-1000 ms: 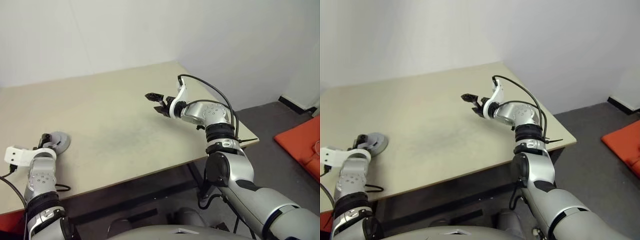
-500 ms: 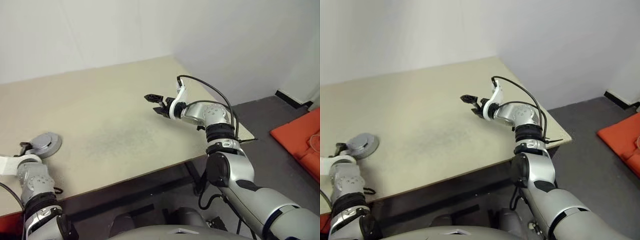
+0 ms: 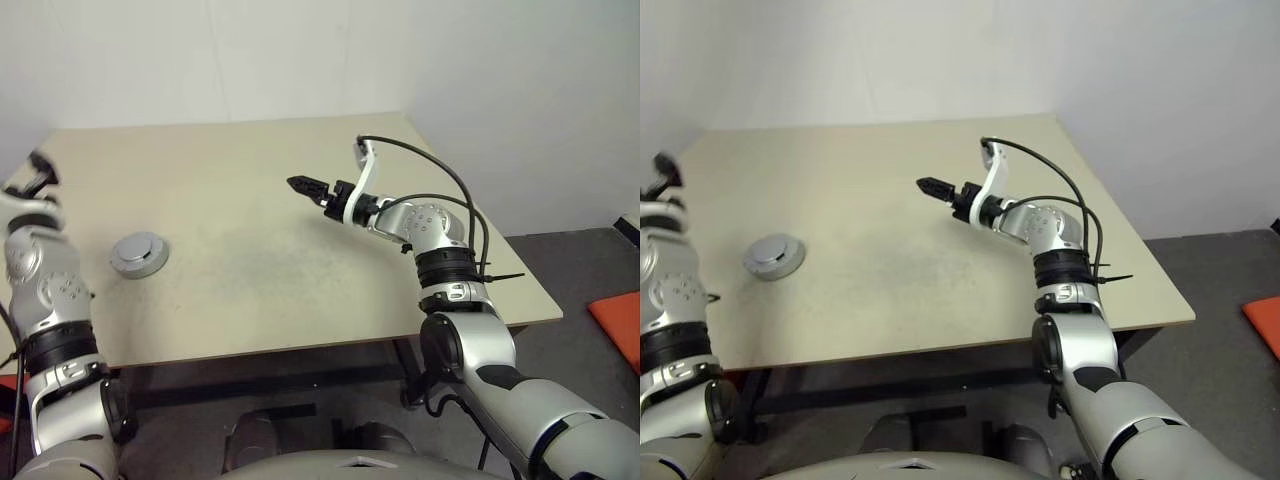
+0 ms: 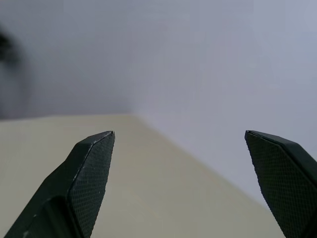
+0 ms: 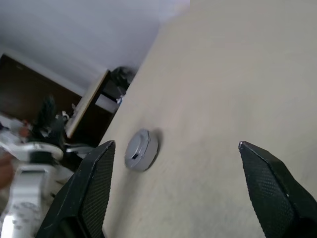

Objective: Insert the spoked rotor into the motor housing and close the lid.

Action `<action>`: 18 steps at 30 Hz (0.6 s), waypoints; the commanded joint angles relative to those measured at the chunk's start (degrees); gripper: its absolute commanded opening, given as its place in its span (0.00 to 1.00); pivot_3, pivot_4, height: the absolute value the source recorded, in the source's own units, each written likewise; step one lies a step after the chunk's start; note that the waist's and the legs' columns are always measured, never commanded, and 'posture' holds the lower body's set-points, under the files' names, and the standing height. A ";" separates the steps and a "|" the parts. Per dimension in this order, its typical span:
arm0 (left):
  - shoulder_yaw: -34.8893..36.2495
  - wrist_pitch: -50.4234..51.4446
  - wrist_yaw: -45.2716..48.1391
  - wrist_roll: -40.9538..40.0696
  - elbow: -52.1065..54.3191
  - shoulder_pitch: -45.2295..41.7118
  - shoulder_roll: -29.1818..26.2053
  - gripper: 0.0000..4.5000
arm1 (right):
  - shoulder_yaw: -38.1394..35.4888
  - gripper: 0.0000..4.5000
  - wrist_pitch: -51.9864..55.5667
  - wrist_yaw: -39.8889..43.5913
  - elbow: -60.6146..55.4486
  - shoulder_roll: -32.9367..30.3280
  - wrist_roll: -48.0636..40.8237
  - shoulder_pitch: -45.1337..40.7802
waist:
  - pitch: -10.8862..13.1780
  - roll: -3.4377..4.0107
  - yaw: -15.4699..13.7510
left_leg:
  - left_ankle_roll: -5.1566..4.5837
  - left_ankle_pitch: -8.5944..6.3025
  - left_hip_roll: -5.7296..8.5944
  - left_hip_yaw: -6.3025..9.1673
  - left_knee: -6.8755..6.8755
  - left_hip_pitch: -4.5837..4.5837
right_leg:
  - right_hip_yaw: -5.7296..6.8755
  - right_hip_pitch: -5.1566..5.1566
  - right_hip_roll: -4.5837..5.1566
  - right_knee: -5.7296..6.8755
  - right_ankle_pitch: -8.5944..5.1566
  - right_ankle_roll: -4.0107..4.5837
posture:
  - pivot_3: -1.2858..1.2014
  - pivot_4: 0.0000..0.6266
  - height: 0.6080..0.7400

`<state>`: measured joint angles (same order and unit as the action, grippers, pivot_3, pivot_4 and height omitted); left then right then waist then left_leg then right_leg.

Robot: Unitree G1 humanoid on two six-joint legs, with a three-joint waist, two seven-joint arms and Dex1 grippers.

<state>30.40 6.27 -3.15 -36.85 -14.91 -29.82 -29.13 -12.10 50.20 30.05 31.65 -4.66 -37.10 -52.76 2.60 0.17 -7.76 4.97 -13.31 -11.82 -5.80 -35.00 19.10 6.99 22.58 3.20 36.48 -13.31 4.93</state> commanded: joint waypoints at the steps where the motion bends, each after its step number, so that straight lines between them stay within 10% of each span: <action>1: -5.48 7.40 9.93 -3.59 6.68 -4.06 -1.32 1.00 | 1.71 1.00 -7.01 8.37 -5.12 -3.15 1.26 -0.57 | 0.02 0.00 0.10 | 0.00 0.00 0.00 -0.02 -0.01 0.01 | -0.02 0.01 0.01 0.02 0.00 -0.01 | 0.52 0.00 1.00; 8: -16.28 22.58 32.23 -9.97 16.03 -2.55 -4.15 1.00 | 7.28 1.00 -32.37 15.64 -0.89 -10.66 15.00 -0.28 | 0.05 0.03 0.58 | -0.01 0.00 -0.01 -0.10 -0.03 0.30 | -0.04 0.39 -0.01 0.13 0.07 0.17 | 0.52 0.00 1.00; 18: -26.42 25.26 44.60 -1.38 19.05 5.10 -6.17 1.00 | 11.24 1.00 -33.91 27.01 -4.83 -20.41 19.06 10.72 | 0.20 0.27 0.84 | -0.28 0.09 0.02 -0.23 -0.07 0.40 | -0.04 0.49 -0.15 0.11 -0.04 0.11 | 0.52 0.00 1.00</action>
<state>4.50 33.23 40.42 -40.50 2.74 -24.56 -34.46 -1.53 18.54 56.67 29.45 -24.74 -19.02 -41.70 2.81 0.45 -6.91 4.69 -13.22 -11.81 -6.05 -35.08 19.49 6.94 23.07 3.01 36.58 -13.35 5.04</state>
